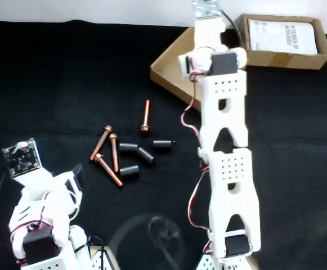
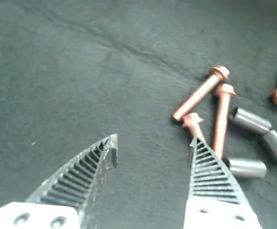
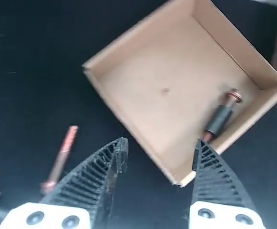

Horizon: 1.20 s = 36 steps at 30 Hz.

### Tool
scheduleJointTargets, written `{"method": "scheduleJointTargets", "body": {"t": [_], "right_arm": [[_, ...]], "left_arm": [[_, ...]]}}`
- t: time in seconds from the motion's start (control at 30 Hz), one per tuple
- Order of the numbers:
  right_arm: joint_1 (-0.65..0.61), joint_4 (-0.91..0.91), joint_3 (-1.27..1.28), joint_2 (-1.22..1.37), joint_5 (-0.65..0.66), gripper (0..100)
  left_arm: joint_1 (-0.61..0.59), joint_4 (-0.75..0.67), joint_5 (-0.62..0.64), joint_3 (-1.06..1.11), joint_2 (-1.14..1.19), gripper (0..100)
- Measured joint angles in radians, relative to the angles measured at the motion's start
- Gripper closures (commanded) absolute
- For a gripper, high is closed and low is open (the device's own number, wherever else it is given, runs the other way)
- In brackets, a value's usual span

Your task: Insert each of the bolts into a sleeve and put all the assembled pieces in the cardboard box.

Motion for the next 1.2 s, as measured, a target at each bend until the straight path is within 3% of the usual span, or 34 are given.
{"method": "scheduleJointTargets", "body": {"t": [0.37,0.6,0.9,1.07,1.2], "right_arm": [[-0.196,0.009,0.020,-0.176,0.000,79.7],[-0.325,0.009,0.477,-0.396,0.017,79.7],[-0.377,0.009,0.842,-0.479,0.302,79.7],[-0.330,0.009,0.931,-0.480,0.483,79.6],[-0.279,0.005,0.991,-0.480,0.525,79.6]], "left_arm": [[-0.242,0.000,0.002,-0.034,-0.002,76],[-0.414,0.000,0.000,-0.034,-0.002,76],[-0.542,0.000,0.000,0.018,0.000,76],[-0.582,0.000,0.000,0.074,0.000,76],[-0.589,0.000,0.002,0.104,0.000,76]]}}
